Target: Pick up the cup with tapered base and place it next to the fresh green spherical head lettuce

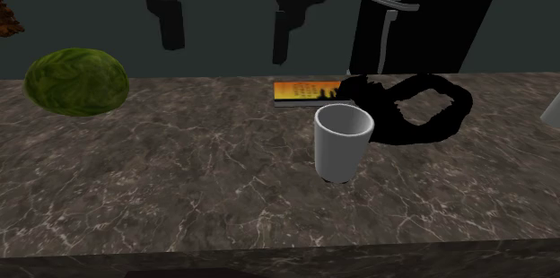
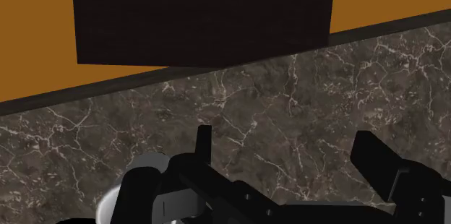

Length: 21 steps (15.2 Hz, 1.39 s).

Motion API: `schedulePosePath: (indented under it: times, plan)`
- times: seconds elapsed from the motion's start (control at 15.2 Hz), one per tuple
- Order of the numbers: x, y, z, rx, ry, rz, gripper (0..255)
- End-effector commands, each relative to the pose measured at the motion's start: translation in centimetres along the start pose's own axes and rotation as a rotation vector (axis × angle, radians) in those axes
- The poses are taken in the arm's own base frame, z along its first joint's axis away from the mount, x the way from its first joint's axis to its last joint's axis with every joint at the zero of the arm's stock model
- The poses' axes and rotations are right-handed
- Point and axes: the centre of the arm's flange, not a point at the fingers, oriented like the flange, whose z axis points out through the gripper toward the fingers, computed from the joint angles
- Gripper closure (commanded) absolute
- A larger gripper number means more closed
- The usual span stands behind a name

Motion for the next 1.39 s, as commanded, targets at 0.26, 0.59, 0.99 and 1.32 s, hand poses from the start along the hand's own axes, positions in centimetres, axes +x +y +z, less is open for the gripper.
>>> schedulePosePath:
  times: [0.26,0.59,0.99,1.32]
  plan:
    - [3.7,1.2,2.8,-0.027,0.034,0.025,0]
    - [8.3,3.0,6.0,-0.061,0.077,0.057,0]
    - [14.0,5.4,9.6,-0.102,0.129,0.094,0]
    - [17.0,6.9,12.2,-0.122,0.155,0.113,0]
